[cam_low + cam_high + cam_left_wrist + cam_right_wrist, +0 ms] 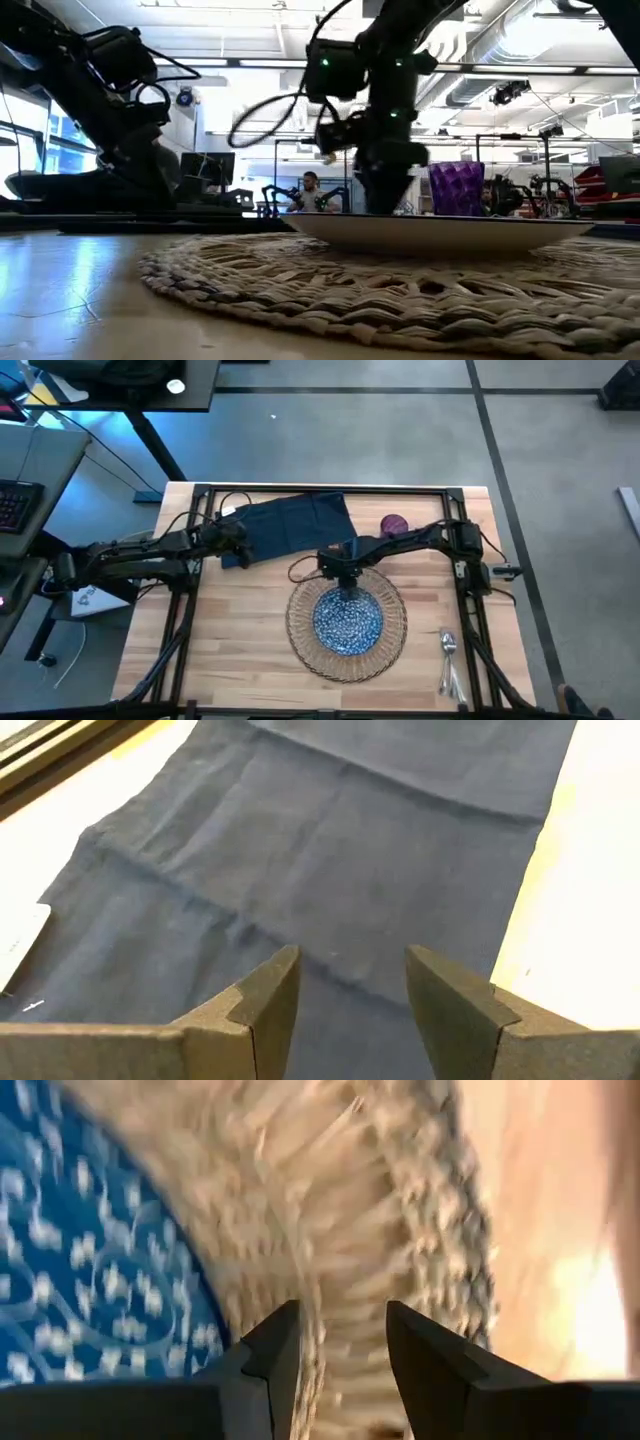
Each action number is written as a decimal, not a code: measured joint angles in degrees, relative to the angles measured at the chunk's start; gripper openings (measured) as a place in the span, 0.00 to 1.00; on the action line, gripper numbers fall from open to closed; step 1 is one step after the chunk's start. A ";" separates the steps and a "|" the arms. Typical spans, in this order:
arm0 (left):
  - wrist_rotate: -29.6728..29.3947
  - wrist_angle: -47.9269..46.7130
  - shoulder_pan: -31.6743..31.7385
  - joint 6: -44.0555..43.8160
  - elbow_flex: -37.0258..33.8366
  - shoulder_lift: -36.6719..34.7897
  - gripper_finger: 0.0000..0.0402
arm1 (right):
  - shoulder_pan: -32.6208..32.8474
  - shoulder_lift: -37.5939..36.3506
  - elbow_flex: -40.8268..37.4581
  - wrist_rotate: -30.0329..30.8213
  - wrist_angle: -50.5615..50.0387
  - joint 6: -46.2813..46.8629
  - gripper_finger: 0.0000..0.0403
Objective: Set table place
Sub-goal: Move the table mat to the bottom right of the table, then fold the blue table napkin
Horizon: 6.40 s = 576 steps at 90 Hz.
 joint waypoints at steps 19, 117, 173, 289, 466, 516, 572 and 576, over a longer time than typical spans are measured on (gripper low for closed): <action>0.00 0.35 0.00 -0.01 0.00 0.02 0.41 | -0.02 0.19 0.00 -0.50 14.38 1.36 0.29; -0.58 -4.77 0.00 -0.90 0.04 0.04 0.41 | 6.86 3.37 0.09 0.48 -17.60 6.86 0.29; 6.83 21.23 -11.11 10.03 -5.18 0.94 0.41 | -0.68 -0.60 -0.09 14.43 21.60 -13.39 0.29; -3.04 60.42 -16.88 9.38 -6.93 36.63 0.41 | -0.28 10.45 -0.07 25.22 43.42 -26.99 0.01; -3.73 45.12 -16.85 8.51 -5.88 5.02 0.41 | -5.15 16.14 3.89 27.24 54.60 -50.71 0.35; -6.63 32.59 -14.30 4.87 -5.86 -4.23 0.41 | -0.66 16.44 8.33 30.73 53.17 -40.49 0.35; -5.53 32.90 -14.12 2.79 -5.86 -6.05 0.41 | -5.39 17.13 8.39 20.15 55.04 -2.15 0.35; -5.20 32.71 -13.93 1.63 -5.86 -6.29 0.41 | -5.59 17.52 8.39 20.28 56.77 -0.61 0.35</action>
